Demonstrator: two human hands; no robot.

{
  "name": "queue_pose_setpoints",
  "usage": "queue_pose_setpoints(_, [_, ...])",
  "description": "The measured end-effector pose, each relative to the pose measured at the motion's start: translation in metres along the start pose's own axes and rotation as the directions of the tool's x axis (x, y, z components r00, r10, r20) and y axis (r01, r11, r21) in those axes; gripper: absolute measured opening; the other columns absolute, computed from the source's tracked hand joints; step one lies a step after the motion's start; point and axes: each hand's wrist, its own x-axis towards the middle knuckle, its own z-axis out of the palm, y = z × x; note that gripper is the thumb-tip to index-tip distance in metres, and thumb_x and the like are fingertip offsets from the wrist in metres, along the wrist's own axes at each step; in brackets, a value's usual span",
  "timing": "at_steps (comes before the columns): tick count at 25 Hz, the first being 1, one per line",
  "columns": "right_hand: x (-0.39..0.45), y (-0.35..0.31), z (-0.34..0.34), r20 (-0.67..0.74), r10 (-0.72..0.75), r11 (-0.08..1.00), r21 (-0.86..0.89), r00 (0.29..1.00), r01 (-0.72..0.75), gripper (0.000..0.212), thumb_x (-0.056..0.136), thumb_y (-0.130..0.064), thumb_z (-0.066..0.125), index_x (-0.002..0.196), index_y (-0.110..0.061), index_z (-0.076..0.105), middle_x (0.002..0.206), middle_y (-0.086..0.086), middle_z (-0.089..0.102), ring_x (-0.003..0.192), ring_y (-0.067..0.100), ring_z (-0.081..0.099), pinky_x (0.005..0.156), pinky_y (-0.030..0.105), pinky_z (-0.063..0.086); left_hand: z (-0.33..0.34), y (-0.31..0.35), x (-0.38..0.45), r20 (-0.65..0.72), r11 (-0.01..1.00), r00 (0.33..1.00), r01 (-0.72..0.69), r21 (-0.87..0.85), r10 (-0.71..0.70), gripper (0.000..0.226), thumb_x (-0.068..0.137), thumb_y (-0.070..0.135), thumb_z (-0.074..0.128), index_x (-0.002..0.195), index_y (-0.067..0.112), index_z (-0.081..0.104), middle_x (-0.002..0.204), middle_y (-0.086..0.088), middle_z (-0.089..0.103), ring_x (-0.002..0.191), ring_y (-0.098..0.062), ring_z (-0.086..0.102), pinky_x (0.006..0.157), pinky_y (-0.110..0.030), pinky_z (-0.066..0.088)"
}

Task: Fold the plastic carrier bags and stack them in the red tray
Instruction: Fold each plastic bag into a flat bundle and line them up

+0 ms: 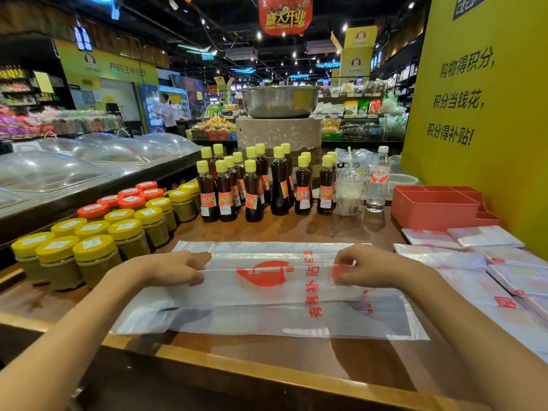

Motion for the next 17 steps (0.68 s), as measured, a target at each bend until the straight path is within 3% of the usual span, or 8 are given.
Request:
queue_pose_setpoints(1, [0.008,0.001,0.003,-0.043,-0.004,0.999,-0.041,0.999,0.002,0.020,0.088,-0.039,0.070,0.103,-0.027,0.068,0.102,-0.009,0.064,0.093,0.012,0.060,0.082,0.032,0.053,-0.001,-0.003,0.007,-0.013,0.999,0.999,0.031,0.030,-0.031,0.056,0.084,0.035,0.052,0.139,0.025,0.055,0.147,0.011,0.048,0.135,-0.016,0.044,0.114,-0.036,0.033])
queue_pose_setpoints(3, [0.020,0.002,0.014,-0.139,-0.029,0.991,-0.131,0.990,0.011,0.023,0.091,-0.038,0.064,0.112,-0.028,0.065,0.108,-0.007,0.065,0.097,0.015,0.061,0.085,0.035,0.053,0.006,-0.006,0.026,-0.080,0.981,0.993,0.102,0.162,-0.090,0.061,0.092,0.032,0.047,0.152,0.031,0.036,0.155,0.005,0.041,0.140,-0.021,0.040,0.115,-0.038,0.031])
queue_pose_setpoints(6, [0.035,0.001,0.036,-0.215,-0.036,0.975,-0.224,0.976,-0.014,0.033,0.100,-0.036,0.043,0.124,-0.026,0.064,0.123,-0.001,0.067,0.110,0.022,0.061,0.095,0.037,0.046,0.028,0.009,0.041,-0.323,0.907,0.946,0.138,0.399,-0.002,0.037,0.100,0.029,0.035,0.131,0.026,0.054,0.137,-0.001,0.058,0.117,-0.021,0.055,0.099,-0.036,0.043])
queue_pose_setpoints(9, [0.043,0.004,0.062,-0.193,-0.016,0.957,-0.287,0.981,-0.041,0.040,0.104,-0.036,0.029,0.120,-0.025,0.064,0.125,-0.001,0.066,0.112,0.020,0.058,0.108,0.041,0.034,0.060,0.036,0.047,-0.469,0.935,0.863,-0.007,0.354,0.185,0.039,0.103,0.035,0.030,0.128,0.021,0.057,0.131,-0.001,0.062,0.117,-0.019,0.056,0.105,-0.038,0.037])
queue_pose_setpoints(12, [0.043,0.008,0.078,-0.229,0.011,0.962,-0.262,0.973,-0.073,0.040,0.106,-0.038,0.023,0.110,-0.028,0.061,0.123,-0.006,0.063,0.117,0.014,0.054,0.120,0.047,0.020,0.095,0.057,0.052,-0.443,0.957,0.854,-0.194,0.216,0.273,0.047,0.106,0.042,0.026,0.147,0.026,0.042,0.150,0.001,0.047,0.136,-0.015,0.042,0.119,-0.041,0.023])
queue_pose_setpoints(14, [0.040,0.000,0.086,-0.263,-0.013,0.978,-0.204,0.965,-0.042,0.042,0.106,-0.042,0.024,0.128,-0.027,0.057,0.139,-0.005,0.055,0.134,0.016,0.045,0.124,0.049,0.013,0.111,0.062,0.058,-0.368,0.953,0.892,-0.180,0.243,0.263,0.055,0.107,0.046,0.021,0.157,0.025,0.024,0.164,0.003,0.023,0.150,-0.014,0.020,0.124,-0.043,0.008])
queue_pose_setpoints(17, [0.037,-0.029,0.098,-0.178,-0.141,0.981,-0.156,0.974,0.113,0.051,0.107,-0.044,0.024,0.156,-0.028,0.030,0.164,-0.005,0.025,0.151,0.014,0.019,0.125,0.045,0.006,0.118,0.059,0.067,-0.336,0.953,0.912,-0.147,0.263,0.234,0.058,0.107,0.048,0.016,0.160,0.025,0.009,0.167,0.005,0.006,0.153,-0.012,0.004,0.125,-0.043,0.000])
